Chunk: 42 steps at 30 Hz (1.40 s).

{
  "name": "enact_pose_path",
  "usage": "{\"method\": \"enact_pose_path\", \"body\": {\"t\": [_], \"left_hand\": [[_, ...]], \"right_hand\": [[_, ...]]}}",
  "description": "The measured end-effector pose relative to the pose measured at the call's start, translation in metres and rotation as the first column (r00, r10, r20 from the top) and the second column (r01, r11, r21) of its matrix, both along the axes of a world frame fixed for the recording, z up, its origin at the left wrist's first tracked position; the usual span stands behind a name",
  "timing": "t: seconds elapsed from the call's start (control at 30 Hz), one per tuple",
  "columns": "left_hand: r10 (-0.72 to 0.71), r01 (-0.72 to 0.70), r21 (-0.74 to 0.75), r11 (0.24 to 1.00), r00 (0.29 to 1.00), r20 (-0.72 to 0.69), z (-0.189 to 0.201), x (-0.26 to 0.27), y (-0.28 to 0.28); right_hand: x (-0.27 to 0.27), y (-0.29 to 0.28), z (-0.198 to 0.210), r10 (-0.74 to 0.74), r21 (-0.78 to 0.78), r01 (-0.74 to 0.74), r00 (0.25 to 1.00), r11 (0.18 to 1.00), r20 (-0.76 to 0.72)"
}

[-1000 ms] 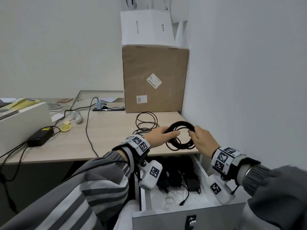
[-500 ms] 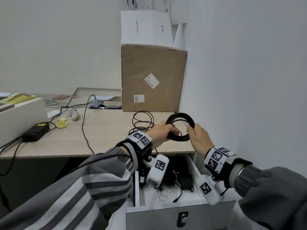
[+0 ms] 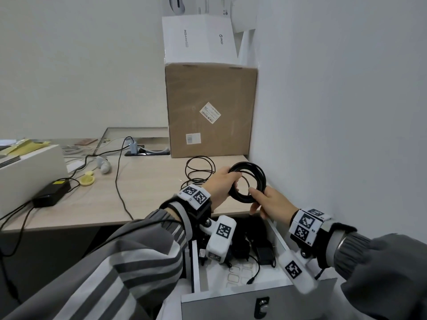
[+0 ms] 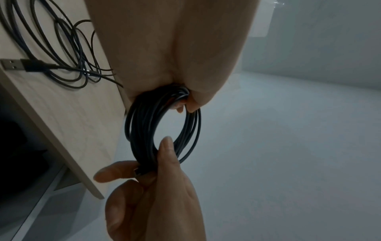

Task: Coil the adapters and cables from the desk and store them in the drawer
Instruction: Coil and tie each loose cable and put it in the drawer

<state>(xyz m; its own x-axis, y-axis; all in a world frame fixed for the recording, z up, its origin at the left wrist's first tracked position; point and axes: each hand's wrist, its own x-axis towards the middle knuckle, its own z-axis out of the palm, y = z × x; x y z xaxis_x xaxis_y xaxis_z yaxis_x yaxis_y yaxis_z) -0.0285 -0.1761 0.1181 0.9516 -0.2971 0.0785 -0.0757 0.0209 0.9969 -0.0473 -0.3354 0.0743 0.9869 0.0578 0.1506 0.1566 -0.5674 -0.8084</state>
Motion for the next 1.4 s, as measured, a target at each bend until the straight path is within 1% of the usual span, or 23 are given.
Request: {"method": "enact_pose_path", "body": {"t": [0.1,0.2,0.23,0.3,0.4,0.47,0.53,0.57,0.6,0.63,0.7,0.77,0.83,0.87,0.9,0.97,1.0,1.1,1.17,1.23,1.3,1.37,1.4], "left_hand": [[-0.022,0.022,-0.072,0.997,1.0,0.003,-0.001,-0.004,0.002],[-0.062,0.044,-0.263,0.964,0.996,-0.06,-0.001,-0.008,0.003],[-0.066,0.04,-0.294,0.955,0.995,-0.079,-0.001,-0.008,0.003],[-0.055,0.03,-0.286,0.958,0.995,-0.08,-0.002,-0.007,0.003],[-0.034,0.029,-0.173,0.984,0.999,-0.024,-0.004,-0.006,0.003],[-0.045,0.046,-0.048,0.998,0.999,0.03,-0.004,-0.006,0.006],[-0.079,0.067,0.115,0.991,0.991,0.105,-0.002,-0.005,0.008],[-0.102,0.071,0.203,0.976,0.985,0.142,0.0,-0.003,0.009],[-0.131,0.078,0.288,0.954,0.977,0.167,0.003,-0.001,0.011],[-0.17,0.093,0.367,0.926,0.969,0.181,0.005,-0.001,0.012],[-0.268,0.146,0.509,0.848,0.947,0.175,0.011,-0.002,0.014],[-0.35,0.19,0.616,0.765,0.925,0.15,0.018,-0.004,0.013],[-0.365,0.183,0.684,0.707,0.922,0.13,0.022,-0.004,0.013],[-0.342,0.158,0.694,0.702,0.93,0.134,0.023,-0.003,0.013],[-0.303,0.127,0.677,0.725,0.941,0.147,0.022,-0.002,0.015],[-0.222,0.077,0.573,0.816,0.957,0.187,0.018,-0.001,0.018],[-0.19,0.044,0.537,0.842,0.957,0.219,0.016,0.0,0.02],[-0.101,-0.07,0.493,0.867,0.945,0.312,0.011,-0.001,0.024],[-0.06,-0.051,0.396,0.917,0.963,0.262,0.006,0.002,0.028],[-0.013,-0.044,0.321,0.946,0.984,0.175,0.001,0.007,0.032],[0.009,-0.035,0.269,0.962,0.995,0.098,-0.005,0.01,0.031],[-0.031,0.016,0.244,0.97,0.998,0.058,-0.007,0.008,0.025],[-0.063,0.055,0.228,0.972,0.998,0.026,-0.007,0.007,0.021]], "right_hand": [[-0.001,0.001,0.001,-0.001,-0.026,0.002,0.999,1.0,0.034],[0.002,0.004,0.001,-0.035,0.001,0.036,0.998,0.999,0.056],[0.002,0.005,0.001,-0.04,0.015,0.039,0.998,0.999,0.048],[-0.002,0.009,0.003,-0.021,0.024,0.02,1.0,1.0,0.019],[-0.01,0.01,0.008,0.059,-0.025,-0.061,0.997,0.998,-0.048],[-0.011,0.006,0.013,0.064,-0.144,-0.074,0.995,0.987,-0.073],[-0.006,-0.004,0.019,-0.028,-0.27,0.02,0.999,0.963,-0.027],[-0.005,-0.009,0.024,-0.077,-0.298,0.076,0.997,0.952,0.007],[-0.005,-0.013,0.031,-0.091,-0.327,0.101,0.995,0.94,0.044],[-0.008,-0.014,0.04,-0.058,-0.371,0.085,0.995,0.925,0.084],[-0.015,-0.009,0.058,0.09,-0.478,-0.027,0.99,0.878,0.108],[-0.019,0.002,0.069,0.208,-0.6,-0.134,0.977,0.789,0.055],[-0.018,0.013,0.074,0.222,-0.733,-0.15,0.975,0.664,0.001],[-0.015,0.016,0.074,0.203,-0.767,-0.137,0.979,0.626,-0.009],[-0.015,0.018,0.073,0.188,-0.775,-0.122,0.982,0.621,-0.005],[-0.013,0.02,0.068,0.157,-0.742,-0.074,0.987,0.667,0.042],[-0.011,0.021,0.064,0.138,-0.709,-0.052,0.988,0.704,0.065],[-0.009,0.02,0.056,0.034,-0.553,0.048,0.99,0.832,0.136],[-0.004,0.011,0.054,-0.105,-0.42,0.166,0.981,0.892,0.165],[0.004,0.0,0.052,-0.24,-0.219,0.264,0.962,0.94,0.13],[0.01,-0.006,0.049,-0.297,0.088,0.294,0.955,0.952,0.017],[0.012,-0.005,0.048,-0.275,0.347,0.282,0.959,0.894,-0.068],[0.011,-0.004,0.05,-0.263,0.418,0.271,0.962,0.867,-0.079]]}}
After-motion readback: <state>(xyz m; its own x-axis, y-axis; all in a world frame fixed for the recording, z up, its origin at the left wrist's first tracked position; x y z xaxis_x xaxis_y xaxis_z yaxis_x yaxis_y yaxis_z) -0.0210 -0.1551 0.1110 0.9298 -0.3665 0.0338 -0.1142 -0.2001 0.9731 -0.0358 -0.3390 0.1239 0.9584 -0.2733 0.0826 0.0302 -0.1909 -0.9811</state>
